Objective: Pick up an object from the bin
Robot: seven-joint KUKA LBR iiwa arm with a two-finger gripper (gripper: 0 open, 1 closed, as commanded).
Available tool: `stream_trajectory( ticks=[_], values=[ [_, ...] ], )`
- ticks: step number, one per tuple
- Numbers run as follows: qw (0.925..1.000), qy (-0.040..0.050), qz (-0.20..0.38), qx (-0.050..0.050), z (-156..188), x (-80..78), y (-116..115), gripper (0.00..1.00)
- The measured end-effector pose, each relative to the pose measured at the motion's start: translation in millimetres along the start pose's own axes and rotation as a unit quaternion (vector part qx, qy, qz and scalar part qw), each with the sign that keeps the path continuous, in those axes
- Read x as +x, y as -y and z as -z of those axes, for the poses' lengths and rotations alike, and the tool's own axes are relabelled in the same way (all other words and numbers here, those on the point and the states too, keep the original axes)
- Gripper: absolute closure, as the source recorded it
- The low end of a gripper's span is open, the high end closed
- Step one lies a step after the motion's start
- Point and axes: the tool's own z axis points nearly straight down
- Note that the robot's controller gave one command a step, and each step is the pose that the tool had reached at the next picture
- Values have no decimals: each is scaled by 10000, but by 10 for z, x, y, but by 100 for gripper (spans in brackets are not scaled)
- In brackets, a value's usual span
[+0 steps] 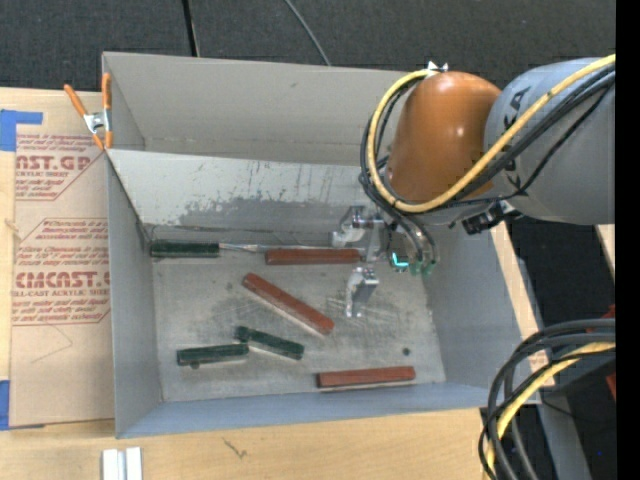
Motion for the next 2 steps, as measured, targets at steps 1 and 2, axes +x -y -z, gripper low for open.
stream_trajectory(
  ticks=[1,2],
  values=[
    [10000,34,-1,-1,32,-17,0,0],
    [9978,49,-663,-3,-1054,135,-219,100]
  ],
)
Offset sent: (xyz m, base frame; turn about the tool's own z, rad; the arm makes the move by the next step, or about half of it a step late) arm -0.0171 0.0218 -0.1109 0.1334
